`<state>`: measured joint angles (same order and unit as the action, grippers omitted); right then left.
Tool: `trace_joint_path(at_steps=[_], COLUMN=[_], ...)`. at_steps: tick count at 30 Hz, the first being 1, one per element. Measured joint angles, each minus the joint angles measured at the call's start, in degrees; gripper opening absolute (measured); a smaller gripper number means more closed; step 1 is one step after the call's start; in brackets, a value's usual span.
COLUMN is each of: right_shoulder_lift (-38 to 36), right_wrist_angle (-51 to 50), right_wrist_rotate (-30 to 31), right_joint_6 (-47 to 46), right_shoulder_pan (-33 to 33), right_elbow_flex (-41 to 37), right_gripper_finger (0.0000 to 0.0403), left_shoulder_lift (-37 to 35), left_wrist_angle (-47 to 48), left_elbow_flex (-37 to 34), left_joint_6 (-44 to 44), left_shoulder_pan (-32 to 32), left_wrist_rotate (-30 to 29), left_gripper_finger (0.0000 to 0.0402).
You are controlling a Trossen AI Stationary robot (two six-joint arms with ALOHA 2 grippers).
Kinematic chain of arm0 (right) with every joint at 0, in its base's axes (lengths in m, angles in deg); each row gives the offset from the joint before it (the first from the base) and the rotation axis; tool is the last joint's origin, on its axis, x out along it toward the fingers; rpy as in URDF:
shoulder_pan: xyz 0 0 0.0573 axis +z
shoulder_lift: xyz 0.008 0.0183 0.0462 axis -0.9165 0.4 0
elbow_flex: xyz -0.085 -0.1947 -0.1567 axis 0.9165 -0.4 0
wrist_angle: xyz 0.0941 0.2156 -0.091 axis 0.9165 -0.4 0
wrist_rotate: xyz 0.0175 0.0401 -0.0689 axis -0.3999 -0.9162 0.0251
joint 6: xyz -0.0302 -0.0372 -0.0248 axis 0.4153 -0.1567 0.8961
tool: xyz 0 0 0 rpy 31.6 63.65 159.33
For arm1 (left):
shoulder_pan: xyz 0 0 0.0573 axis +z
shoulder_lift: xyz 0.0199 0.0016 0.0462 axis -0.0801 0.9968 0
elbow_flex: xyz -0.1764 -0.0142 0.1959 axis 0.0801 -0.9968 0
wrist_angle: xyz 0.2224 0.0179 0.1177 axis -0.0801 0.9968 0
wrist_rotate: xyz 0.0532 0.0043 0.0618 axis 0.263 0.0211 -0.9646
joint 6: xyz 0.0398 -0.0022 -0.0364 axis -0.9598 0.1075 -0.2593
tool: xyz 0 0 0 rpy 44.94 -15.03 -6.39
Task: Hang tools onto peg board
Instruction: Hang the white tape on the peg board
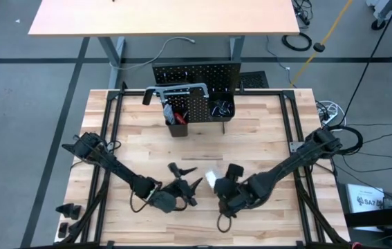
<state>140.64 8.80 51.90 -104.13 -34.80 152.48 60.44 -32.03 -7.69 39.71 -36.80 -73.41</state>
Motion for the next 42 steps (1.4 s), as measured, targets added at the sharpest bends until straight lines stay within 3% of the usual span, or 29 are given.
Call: trace_joint_path(at_steps=[2, 4, 8, 11, 14, 17, 21, 30, 38, 42], right_shoulder_lift=[-0.93, -1.5, -1.82, -1.82, -1.82, -1.82, -1.82, -1.82, -1.82, -1.82], right_wrist_angle=[-1.26, -2.89, -8.46, -11.34, -12.62, -13.12, -14.21, -15.7, -20.67, -22.44], right_wrist_rotate=[0.51, 5.15, 12.87, 13.8, 13.77, 15.44, 16.5, 16.46, 16.93, 18.35], right_joint_6=[-0.98, -1.33, -4.71, -8.82, -11.83, -12.36, -14.0, -15.5, -19.41, -21.28], right_shoulder_pan=[1.52, 3.17, 4.87, 5.56, 6.88, 8.21, 9.14, 9.37, 9.37, 9.37], right_elbow_flex=[0.0, 0.0, 0.0, 0.0, 0.0, -0.02, -0.02, -0.02, -0.04, -0.04], right_gripper_finger=[0.0297, 0.0297, 0.0297, 0.0297, 0.0297, 0.0297, 0.0297, 0.0297, 0.0297, 0.0297], left_shoulder_lift=[0.05, 0.82, 2.21, 2.37, 1.29, 1.29, 1.36, 1.36, 1.47, 3.69], left_wrist_angle=[4.28, 6.88, 8.2, 9.0, 8.34, 8.21, 10.1, 10.32, 7.76, 4.81], left_elbow_flex=[1.42, 2.59, 2.6, 2.58, 2.58, 2.75, 3.63, 3.83, 4.69, 7.27], left_joint_6=[-0.71, -6.2, -17.3, -7.46, 4.26, 7.45, 11.09, 9.03, -11.64, -20.61], left_shoulder_pan=[0.72, 0.9, 0.5, 0.31, 0.36, 0.31, 0.3, -0.41, -2.8, -3.12], left_wrist_rotate=[5.59, 9.45, 11.31, 11.6, 16.62, 23.89, 28.65, 29.04, 23.05, 22.74], left_gripper_finger=[0.0221, 0.0221, 0.0221, 0.0221, 0.0221, 0.0221, 0.0221, 0.0221, 0.0221, 0.0221])
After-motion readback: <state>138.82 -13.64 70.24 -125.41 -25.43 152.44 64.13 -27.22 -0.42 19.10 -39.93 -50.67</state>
